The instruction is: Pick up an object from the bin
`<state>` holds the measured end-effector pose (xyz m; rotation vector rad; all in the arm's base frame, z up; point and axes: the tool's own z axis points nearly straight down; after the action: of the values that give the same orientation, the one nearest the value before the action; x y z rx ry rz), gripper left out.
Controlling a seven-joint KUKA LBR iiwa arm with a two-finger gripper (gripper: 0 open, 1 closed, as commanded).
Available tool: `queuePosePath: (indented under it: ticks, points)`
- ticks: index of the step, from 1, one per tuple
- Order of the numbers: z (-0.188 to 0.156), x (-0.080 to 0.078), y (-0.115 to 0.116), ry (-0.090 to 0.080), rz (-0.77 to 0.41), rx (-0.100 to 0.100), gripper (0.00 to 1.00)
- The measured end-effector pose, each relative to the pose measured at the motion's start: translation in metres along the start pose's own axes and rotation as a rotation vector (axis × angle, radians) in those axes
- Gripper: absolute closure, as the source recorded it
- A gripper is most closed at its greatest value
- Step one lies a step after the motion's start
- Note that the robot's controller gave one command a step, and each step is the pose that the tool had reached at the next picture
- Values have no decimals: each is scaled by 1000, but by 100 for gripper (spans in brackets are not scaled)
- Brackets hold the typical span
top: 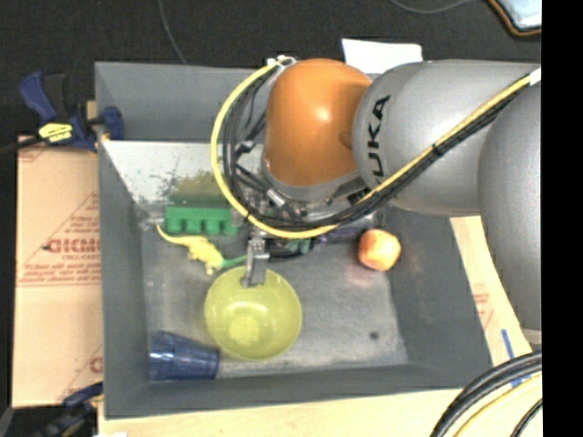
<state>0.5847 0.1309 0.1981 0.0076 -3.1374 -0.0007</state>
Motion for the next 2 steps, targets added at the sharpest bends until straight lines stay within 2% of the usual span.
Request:
queuePosePath:
  ticks: [1,2]
  points:
    - [-4,-2,-1,-8,5,-1,0]
    - [114,-3,-45,-12,-162,1,0]
